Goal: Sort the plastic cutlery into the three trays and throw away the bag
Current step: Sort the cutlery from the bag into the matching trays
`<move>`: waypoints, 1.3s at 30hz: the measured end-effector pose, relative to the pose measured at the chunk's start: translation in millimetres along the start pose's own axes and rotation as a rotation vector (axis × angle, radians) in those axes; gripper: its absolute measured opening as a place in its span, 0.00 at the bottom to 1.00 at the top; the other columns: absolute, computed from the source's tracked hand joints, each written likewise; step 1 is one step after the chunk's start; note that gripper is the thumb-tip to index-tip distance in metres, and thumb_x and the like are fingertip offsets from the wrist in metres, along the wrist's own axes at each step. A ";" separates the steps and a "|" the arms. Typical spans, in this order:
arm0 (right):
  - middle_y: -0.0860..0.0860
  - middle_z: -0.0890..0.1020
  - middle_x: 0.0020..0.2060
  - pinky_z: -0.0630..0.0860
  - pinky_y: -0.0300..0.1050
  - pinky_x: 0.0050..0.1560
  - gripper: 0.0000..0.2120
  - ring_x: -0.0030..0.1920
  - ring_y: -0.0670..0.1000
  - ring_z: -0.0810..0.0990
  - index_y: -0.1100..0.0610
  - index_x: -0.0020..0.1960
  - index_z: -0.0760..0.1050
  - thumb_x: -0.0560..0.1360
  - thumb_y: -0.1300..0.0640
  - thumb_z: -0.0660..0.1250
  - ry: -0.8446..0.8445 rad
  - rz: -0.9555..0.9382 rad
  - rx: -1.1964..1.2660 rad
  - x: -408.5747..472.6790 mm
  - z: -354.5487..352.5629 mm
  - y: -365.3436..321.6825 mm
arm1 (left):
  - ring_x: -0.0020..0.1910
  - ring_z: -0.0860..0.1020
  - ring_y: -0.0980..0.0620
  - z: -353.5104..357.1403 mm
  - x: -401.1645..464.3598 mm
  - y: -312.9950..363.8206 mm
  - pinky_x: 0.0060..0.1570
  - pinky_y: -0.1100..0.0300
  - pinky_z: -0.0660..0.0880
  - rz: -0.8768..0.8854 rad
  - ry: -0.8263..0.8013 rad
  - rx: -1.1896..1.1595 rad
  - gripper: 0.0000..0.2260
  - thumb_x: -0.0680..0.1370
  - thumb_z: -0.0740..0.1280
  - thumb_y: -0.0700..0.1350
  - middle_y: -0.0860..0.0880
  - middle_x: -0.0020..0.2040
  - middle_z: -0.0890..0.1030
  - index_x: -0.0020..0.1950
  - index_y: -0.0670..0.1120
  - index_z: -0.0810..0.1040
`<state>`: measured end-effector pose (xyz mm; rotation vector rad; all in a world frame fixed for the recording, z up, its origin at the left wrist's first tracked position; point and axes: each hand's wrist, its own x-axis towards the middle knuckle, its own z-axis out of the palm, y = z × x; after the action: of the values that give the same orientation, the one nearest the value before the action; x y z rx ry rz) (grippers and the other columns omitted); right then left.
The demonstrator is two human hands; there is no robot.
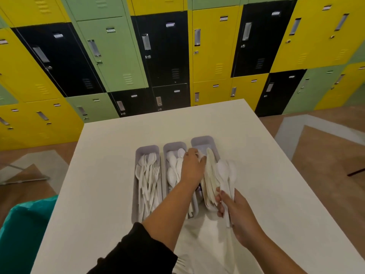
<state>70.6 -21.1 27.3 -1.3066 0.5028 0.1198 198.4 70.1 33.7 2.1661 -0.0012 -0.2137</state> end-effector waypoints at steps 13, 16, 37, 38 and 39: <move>0.52 0.79 0.30 0.76 0.45 0.36 0.09 0.32 0.49 0.77 0.49 0.49 0.77 0.80 0.52 0.58 -0.020 -0.005 -0.103 7.8 15.5 -3.4 | 0.22 0.72 0.59 9.3 -55.6 -11.9 0.28 0.64 0.70 -0.216 -0.271 -0.428 0.08 0.76 0.68 0.44 0.50 0.29 0.76 0.37 0.46 0.76; 0.49 0.77 0.26 0.72 0.42 0.30 0.07 0.28 0.47 0.75 0.57 0.49 0.77 0.79 0.59 0.60 -0.063 0.050 -0.126 5.1 28.5 -0.9 | 0.28 0.75 0.52 -0.6 -58.2 -13.6 0.27 0.62 0.70 -0.300 -0.178 -0.420 0.06 0.76 0.65 0.43 0.43 0.34 0.79 0.40 0.43 0.77; 0.51 0.71 0.29 0.61 0.37 0.24 0.07 0.22 0.44 0.64 0.60 0.50 0.73 0.79 0.58 0.59 -0.265 0.068 -0.019 -13.5 53.0 5.8 | 0.35 0.81 0.49 -71.5 -55.6 -20.6 0.33 0.61 0.80 -0.362 -0.356 -0.604 0.06 0.79 0.62 0.36 0.41 0.40 0.81 0.52 0.35 0.76; 0.50 0.71 0.28 0.61 0.36 0.24 0.07 0.22 0.44 0.63 0.60 0.51 0.74 0.79 0.57 0.60 -0.260 0.071 -0.038 -12.9 54.1 6.3 | 0.35 0.81 0.49 -71.8 -53.7 -20.9 0.33 0.61 0.80 -0.382 -0.310 -0.617 0.05 0.79 0.62 0.36 0.41 0.40 0.81 0.49 0.36 0.76; 0.49 0.71 0.27 0.60 0.36 0.23 0.07 0.22 0.44 0.63 0.60 0.51 0.74 0.79 0.57 0.60 -0.253 0.078 -0.059 -12.2 54.9 7.5 | 0.34 0.80 0.50 -72.5 -50.5 -21.7 0.33 0.62 0.80 -0.405 -0.251 -0.628 0.05 0.79 0.61 0.36 0.41 0.39 0.80 0.45 0.37 0.75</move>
<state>72.8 35.0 35.2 -1.3076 0.3360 0.3617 158.0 145.9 63.9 1.4842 0.3217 -0.6285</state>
